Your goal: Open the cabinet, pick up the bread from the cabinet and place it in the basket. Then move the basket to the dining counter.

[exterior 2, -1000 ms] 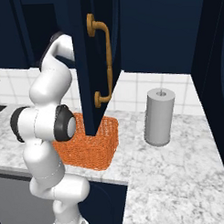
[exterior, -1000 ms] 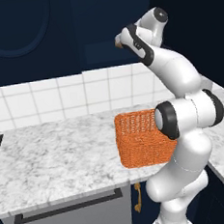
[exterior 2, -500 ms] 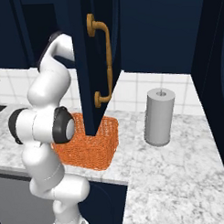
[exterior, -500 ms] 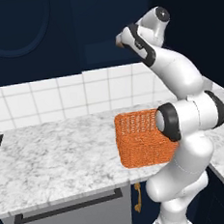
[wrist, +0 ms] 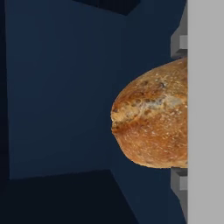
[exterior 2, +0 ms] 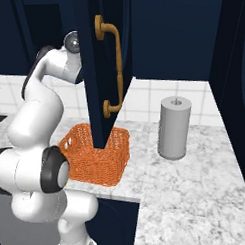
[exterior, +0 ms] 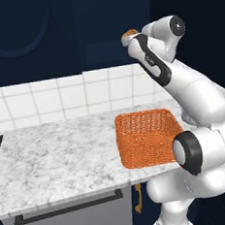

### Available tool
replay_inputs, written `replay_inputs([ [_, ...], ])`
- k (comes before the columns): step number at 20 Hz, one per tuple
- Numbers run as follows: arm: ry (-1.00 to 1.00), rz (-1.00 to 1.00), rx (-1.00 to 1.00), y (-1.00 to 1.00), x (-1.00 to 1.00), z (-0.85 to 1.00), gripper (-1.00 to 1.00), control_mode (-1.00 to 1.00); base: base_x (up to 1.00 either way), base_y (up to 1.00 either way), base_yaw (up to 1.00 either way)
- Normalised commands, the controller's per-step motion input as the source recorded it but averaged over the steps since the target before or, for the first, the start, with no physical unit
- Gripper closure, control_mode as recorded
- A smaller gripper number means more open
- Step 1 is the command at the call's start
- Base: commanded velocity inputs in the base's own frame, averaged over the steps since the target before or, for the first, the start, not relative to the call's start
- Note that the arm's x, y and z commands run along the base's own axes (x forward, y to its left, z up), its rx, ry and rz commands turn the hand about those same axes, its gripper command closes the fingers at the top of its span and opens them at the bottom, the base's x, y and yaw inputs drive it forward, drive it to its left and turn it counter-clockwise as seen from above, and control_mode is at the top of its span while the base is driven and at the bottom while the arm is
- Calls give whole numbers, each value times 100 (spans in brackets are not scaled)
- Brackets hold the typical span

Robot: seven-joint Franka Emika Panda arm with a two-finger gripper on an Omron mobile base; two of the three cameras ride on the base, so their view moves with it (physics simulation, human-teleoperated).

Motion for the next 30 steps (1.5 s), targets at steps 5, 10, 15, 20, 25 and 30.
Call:
replay_inputs([
  [5, 2, -4, 0, 10, -100, 42, 100, -100, 0, 0, 0],
  [10, 10, -12, 2, 0, -100, 16, 100, -100, 0, 0, 0],
  [15, 23, -11, 2, 0, -100, 2, 100, -100, 0, 0, 0],
  [20, 35, -1, 6, -2, -98, -19, 100, -100, 0, 0, 0],
  [25, 12, -1, -1, 0, -50, -49, 100, -100, 0, 0, 0],
  [30, 7, 1, -5, 0, -24, -62, 100, -100, 0, 0, 0],
])
